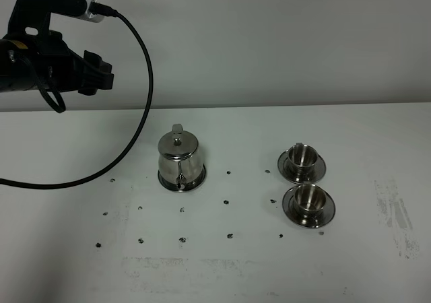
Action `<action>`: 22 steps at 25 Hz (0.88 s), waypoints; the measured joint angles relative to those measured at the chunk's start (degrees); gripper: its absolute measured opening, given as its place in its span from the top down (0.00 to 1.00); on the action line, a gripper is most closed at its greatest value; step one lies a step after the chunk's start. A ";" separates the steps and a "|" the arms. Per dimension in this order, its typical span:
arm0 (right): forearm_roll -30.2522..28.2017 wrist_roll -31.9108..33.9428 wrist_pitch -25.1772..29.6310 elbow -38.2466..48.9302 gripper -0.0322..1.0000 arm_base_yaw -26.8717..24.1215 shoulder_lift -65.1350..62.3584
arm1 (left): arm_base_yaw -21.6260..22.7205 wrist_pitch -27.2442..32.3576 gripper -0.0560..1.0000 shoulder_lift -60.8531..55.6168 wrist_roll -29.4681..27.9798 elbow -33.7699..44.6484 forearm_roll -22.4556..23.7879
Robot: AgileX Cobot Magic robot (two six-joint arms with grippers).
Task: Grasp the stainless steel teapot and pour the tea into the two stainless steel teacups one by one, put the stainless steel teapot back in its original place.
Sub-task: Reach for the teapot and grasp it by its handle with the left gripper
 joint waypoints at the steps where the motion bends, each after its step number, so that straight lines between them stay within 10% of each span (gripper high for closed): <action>1: 0.00 0.00 0.11 1.19 0.56 0.00 -0.96 | 0.00 0.00 0.36 0.00 0.00 0.00 0.00; 22: -4.86 0.63 0.30 17.57 0.63 0.00 -20.93 | 0.00 0.47 0.36 0.00 1.44 0.00 0.00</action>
